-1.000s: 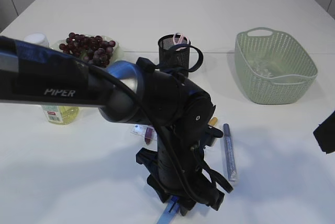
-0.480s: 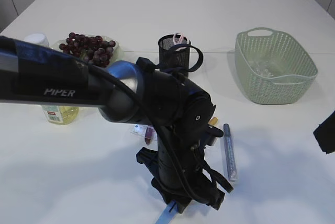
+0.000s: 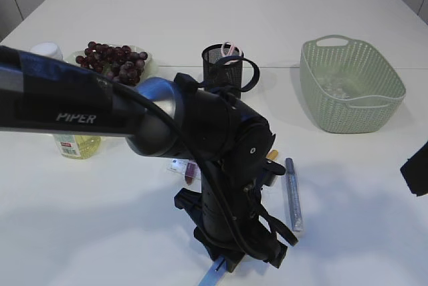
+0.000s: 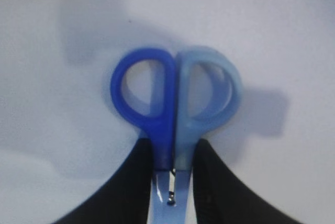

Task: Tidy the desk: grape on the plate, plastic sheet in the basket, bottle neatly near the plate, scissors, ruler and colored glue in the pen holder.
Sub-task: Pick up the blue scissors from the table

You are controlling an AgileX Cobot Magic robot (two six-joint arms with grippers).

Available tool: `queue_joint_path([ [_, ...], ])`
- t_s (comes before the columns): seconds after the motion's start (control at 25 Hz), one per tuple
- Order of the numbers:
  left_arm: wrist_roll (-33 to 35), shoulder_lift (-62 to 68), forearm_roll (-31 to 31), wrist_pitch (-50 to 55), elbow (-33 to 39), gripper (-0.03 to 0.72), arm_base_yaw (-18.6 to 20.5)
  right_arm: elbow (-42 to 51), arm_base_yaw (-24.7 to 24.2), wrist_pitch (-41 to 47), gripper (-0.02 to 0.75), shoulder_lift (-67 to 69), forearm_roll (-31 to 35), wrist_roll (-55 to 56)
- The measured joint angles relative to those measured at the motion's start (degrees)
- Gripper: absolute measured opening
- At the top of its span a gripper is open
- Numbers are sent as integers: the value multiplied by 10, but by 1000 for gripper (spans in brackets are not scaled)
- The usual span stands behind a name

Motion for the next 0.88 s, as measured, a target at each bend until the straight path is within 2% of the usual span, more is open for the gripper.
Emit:
queue_joint_path([
  [0.88, -7, -28, 7, 4, 2, 159, 0, 0, 0, 0, 349, 0, 0, 0],
])
